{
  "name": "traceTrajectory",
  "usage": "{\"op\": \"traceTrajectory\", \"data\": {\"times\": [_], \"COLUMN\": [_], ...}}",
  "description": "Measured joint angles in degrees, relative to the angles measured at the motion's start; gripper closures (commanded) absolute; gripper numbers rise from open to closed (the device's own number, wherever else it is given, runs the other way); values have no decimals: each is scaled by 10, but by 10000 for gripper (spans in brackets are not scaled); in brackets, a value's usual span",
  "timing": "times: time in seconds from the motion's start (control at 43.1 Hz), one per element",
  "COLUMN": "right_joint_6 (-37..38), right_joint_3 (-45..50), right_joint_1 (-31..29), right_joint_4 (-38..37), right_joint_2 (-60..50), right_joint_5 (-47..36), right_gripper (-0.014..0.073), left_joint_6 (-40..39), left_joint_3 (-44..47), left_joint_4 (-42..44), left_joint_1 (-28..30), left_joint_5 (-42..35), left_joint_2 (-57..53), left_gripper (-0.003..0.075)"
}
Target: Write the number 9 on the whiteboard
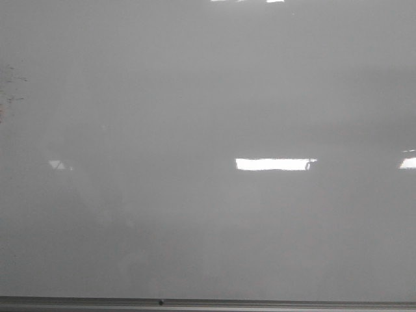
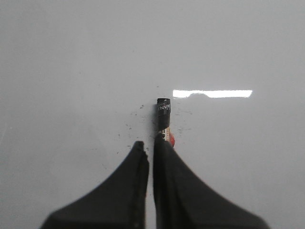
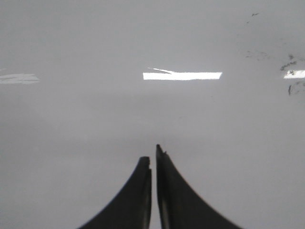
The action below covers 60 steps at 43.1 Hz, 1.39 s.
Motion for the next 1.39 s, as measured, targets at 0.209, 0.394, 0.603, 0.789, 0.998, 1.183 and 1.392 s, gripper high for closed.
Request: {"op": "traceTrajectory", "data": {"times": [0.209,0.394,0.603,0.789,0.998,1.183,1.392], "right_joint_6": [0,0,0,0,0,0,0], "right_joint_3": [0,0,0,0,0,0,0], "right_joint_1": [0,0,0,0,0,0,0], "right_joint_4": [0,1,1,1,1,1,1], "right_joint_2": [0,0,0,0,0,0,0], "right_joint_5": [-14,-18,-19,-19,-19,-19,-20], "right_gripper": [43,34,34,34,34,34,34], "left_joint_6": [0,0,0,0,0,0,0], "left_joint_3": [5,16,8,-11,-36,-69,-92], "left_joint_4": [-1,-18,-35,-56,-61,-47,-45], "left_joint_1": [0,0,0,0,-8,-42,-50], "left_joint_5": [-7,-8,-28,-98,-196,-258,-299], "left_joint_2": [0,27,160,312,470,582,668], "left_gripper": [115,123,123,123,123,129,239]}}
